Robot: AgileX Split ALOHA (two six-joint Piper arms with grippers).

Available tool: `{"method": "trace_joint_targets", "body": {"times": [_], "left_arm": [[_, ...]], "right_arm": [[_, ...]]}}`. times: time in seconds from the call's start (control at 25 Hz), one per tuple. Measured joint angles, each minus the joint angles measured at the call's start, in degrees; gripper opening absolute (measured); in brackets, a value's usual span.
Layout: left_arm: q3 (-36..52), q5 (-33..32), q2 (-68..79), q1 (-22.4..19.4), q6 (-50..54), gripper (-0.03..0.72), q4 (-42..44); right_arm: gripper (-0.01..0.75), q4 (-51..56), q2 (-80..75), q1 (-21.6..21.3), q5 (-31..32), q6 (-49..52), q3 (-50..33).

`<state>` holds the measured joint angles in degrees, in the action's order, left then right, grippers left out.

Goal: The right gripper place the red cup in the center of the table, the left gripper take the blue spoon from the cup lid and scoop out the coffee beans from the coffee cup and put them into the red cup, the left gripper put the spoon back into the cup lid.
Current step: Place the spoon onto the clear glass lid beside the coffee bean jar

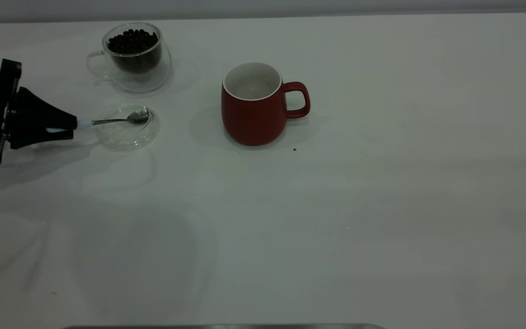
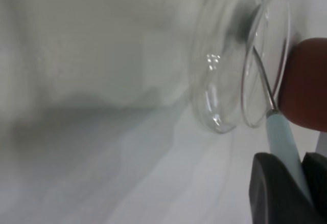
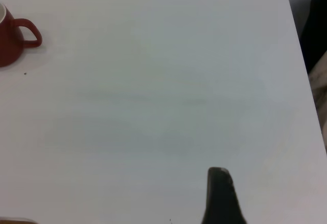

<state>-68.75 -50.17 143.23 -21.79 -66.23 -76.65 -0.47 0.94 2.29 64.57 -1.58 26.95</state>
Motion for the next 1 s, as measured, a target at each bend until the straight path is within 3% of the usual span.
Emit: {"method": "trace_joint_targets", "body": {"times": [0.44,0.64,1.0], "left_arm": [[0.00,2.14,0.58,0.07,0.00,0.375,0.35],[0.00,0.60,0.58,-0.61,0.00,0.390,0.54],[-0.04,-3.90,0.58,-6.84,0.05,0.393,0.68]], "right_arm": [[0.531,0.00,0.00,0.00,0.00,0.00,0.00],[0.531,0.00,0.00,0.00,0.00,0.00,0.00],[0.531,0.00,0.00,0.00,0.00,0.00,0.00]]}}
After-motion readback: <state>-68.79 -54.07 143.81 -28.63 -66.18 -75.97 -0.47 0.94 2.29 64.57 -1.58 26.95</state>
